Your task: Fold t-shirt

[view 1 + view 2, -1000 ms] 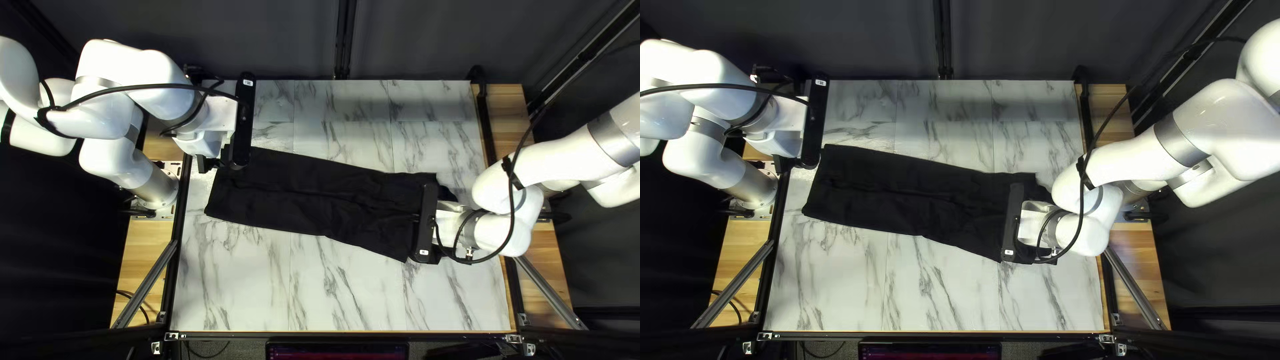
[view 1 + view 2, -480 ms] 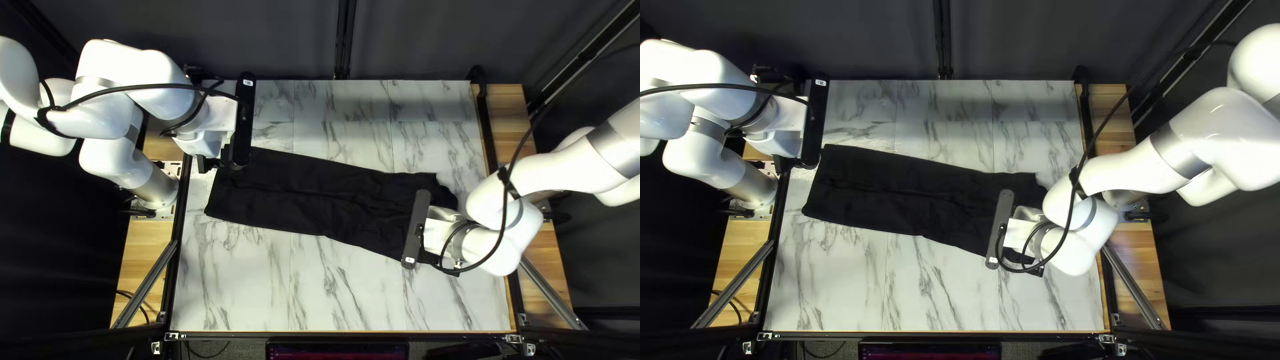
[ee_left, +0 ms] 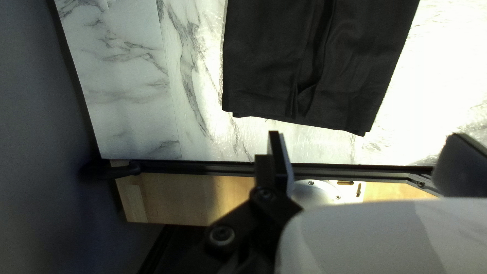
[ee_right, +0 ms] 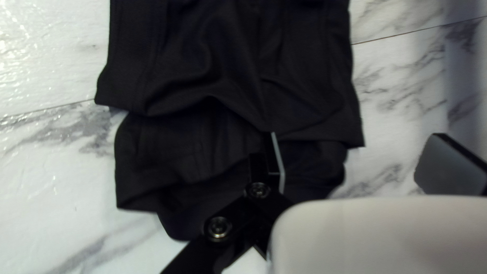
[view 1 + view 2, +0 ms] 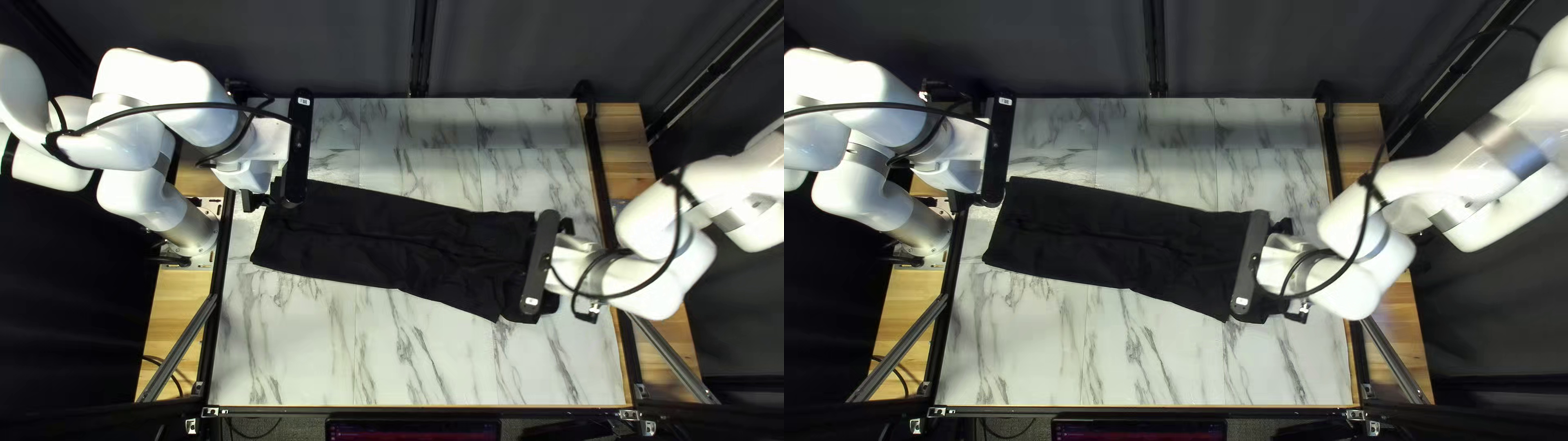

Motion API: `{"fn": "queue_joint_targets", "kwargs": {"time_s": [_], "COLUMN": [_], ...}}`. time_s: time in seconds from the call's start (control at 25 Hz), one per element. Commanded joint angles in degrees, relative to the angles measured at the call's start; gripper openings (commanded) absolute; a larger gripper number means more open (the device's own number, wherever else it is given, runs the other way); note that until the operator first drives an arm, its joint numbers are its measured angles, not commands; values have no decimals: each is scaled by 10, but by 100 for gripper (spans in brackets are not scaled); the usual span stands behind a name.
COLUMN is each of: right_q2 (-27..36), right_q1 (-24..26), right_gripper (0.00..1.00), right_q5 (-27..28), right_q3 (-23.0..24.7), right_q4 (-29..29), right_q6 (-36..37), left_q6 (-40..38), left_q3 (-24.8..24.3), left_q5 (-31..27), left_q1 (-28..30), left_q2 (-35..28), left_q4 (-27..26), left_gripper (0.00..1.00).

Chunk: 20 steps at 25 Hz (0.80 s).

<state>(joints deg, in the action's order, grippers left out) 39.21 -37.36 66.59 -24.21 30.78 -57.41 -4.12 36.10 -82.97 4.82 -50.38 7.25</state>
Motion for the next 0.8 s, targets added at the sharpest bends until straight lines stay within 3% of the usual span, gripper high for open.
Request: {"fn": "queue_joint_targets", "kwargs": {"time_s": [0.04,0.28,0.6,0.8], "right_q2": [74,99,176,176], "right_q1": [4,-37,-50,-53], "right_gripper": [100,100,100,100], "right_q5": [89,230,356,359], "right_q3": [-60,-191,-250,-252], "right_q4": [-63,-107,-105,-105], "right_q6": [73,77,105,101], "left_q6": [0,0,0,0], "left_q3": [0,0,0,0], "left_q5": [0,0,0,0], "left_q1": [0,0,0,0], "left_q2": [0,0,0,0], "left_q4": [0,0,0,0], "left_gripper": [100,100,100,100]}}
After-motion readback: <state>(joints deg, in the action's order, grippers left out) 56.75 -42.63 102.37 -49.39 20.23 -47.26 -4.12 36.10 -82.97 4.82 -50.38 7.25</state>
